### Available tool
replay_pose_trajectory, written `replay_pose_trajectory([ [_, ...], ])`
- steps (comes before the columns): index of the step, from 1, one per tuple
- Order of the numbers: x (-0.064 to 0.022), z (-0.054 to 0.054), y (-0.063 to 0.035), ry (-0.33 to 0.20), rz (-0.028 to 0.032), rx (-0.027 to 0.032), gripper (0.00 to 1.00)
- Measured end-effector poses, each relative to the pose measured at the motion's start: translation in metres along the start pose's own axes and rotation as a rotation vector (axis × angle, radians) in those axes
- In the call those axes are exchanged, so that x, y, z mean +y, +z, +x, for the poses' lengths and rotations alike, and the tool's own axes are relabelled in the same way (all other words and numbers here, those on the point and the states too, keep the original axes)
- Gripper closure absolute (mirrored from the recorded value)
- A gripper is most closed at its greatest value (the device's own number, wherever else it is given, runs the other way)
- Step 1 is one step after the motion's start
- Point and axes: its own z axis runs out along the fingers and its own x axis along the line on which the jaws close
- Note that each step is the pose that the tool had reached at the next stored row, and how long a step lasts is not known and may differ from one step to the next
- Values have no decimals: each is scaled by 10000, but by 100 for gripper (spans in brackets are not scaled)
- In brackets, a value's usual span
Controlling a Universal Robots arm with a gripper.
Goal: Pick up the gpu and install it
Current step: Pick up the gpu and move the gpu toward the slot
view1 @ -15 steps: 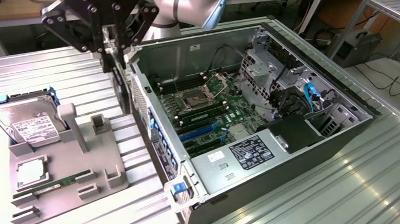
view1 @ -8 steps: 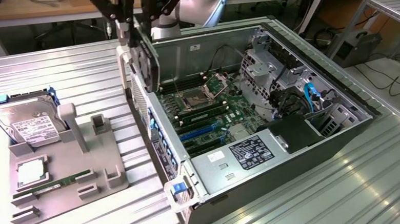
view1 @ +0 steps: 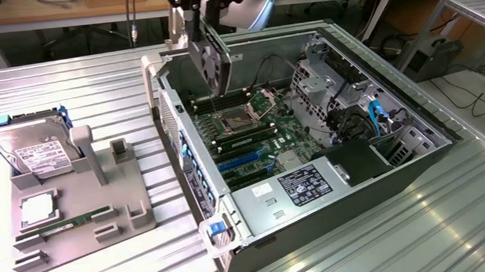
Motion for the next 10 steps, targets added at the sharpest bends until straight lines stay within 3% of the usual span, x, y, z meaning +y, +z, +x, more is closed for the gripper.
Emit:
replay_pose_trajectory([
  [3, 3, -153, 48, 2, 15, 3, 74],
  [10, 49, -495, 174, 6, 112, 3, 74],
])
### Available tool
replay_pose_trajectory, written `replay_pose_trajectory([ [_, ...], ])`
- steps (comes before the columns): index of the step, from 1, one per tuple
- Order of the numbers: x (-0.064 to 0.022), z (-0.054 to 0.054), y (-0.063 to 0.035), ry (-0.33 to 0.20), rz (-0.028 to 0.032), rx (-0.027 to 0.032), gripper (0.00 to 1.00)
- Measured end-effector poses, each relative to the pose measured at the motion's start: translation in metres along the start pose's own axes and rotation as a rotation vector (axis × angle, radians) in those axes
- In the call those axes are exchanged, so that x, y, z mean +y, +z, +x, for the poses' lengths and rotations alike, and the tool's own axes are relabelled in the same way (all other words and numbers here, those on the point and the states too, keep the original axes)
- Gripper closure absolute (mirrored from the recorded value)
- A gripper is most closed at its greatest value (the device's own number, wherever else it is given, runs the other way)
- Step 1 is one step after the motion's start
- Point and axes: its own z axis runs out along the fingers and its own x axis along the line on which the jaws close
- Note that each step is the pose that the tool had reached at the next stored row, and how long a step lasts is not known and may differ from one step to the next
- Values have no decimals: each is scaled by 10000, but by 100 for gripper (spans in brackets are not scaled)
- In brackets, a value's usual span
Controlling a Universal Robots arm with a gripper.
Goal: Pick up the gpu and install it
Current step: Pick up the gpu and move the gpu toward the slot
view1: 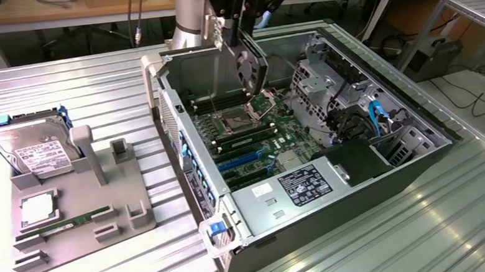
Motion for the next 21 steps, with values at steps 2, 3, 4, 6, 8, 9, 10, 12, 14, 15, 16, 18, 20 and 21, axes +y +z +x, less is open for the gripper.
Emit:
replay_pose_trajectory([
  [2, 10, -97, 32, -1, 20, 1, 74],
  [3, 14, -148, 48, 0, 25, 2, 74],
  [4, 17, -204, 66, 0, 26, 1, 74],
  [6, 16, -297, 93, 0, 27, 1, 74],
  [8, 14, -442, 133, 0, 27, 1, 74],
  [9, 12, -525, 155, 0, 27, 1, 74],
  [10, 10, -588, 171, 0, 27, 1, 74],
  [12, 6, -692, 208, 0, 27, 1, 74],
  [14, 5, -733, 240, 0, 27, 1, 74],
  [15, 4, -747, 255, 0, 27, 1, 74],
  [16, 3, -756, 269, 0, 28, 0, 74],
  [18, 2, -764, 299, 0, 28, -1, 74],
  [20, 1, -766, 311, 1, 29, -1, 74],
  [21, 0, -768, 311, -1, 29, 2, 74],
])
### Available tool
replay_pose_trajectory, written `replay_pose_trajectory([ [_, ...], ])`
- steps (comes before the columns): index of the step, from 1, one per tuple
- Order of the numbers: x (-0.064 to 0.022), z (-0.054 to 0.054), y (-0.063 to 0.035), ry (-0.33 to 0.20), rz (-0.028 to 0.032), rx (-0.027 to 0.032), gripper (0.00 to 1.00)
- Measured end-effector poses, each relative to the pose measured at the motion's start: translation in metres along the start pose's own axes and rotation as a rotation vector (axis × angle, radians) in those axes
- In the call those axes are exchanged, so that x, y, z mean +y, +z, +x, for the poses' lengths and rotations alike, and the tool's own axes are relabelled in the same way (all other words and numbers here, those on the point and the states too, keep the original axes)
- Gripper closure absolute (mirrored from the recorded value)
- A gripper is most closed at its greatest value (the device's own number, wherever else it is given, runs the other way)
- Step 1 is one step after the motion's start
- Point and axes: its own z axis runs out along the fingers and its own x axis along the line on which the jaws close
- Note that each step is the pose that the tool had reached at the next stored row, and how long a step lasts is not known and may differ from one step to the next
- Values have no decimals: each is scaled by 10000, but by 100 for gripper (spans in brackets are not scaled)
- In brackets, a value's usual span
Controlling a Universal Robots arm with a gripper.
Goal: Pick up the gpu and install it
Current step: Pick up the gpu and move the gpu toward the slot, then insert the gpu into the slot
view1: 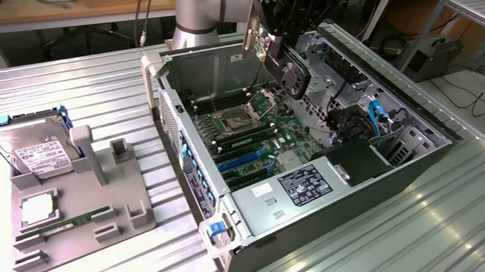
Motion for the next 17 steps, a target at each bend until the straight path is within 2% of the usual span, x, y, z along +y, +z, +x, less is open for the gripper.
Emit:
replay_pose_trajectory([
  [17, 0, 0, 1, -39, 0, 3, 74],
])
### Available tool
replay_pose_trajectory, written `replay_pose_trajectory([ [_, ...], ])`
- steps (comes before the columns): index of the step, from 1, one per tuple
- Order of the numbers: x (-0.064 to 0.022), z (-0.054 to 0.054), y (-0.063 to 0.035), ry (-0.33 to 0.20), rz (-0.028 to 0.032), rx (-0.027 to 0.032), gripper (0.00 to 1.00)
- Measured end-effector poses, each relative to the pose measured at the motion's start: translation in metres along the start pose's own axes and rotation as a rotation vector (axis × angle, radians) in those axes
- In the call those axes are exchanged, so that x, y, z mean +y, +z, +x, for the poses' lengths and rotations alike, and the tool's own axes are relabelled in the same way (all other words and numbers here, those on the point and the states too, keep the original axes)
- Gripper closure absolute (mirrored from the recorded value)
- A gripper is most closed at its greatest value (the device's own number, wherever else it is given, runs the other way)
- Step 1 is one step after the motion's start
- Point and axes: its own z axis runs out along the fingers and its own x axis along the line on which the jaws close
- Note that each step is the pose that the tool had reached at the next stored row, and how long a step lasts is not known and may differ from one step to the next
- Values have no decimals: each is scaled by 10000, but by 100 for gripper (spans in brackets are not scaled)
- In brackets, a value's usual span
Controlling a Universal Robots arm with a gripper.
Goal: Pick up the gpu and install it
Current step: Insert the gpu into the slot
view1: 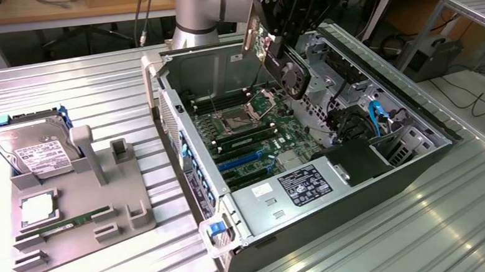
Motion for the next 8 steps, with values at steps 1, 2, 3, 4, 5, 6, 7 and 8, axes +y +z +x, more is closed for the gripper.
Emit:
replay_pose_trajectory([
  [1, 0, 0, 2, -145, 3, 5, 74],
  [2, 0, 0, 3, -447, 13, 14, 74],
  [3, 0, 0, 3, -632, 21, 21, 74],
  [4, 0, 0, 4, -834, 28, 27, 74],
  [5, 0, 0, 5, -1042, 35, 35, 74],
  [6, 0, 0, 7, -1384, 48, 47, 74],
  [7, 0, -1, 8, -1563, 54, 55, 74],
  [8, -1, 0, 10, -1742, 61, 62, 74],
])
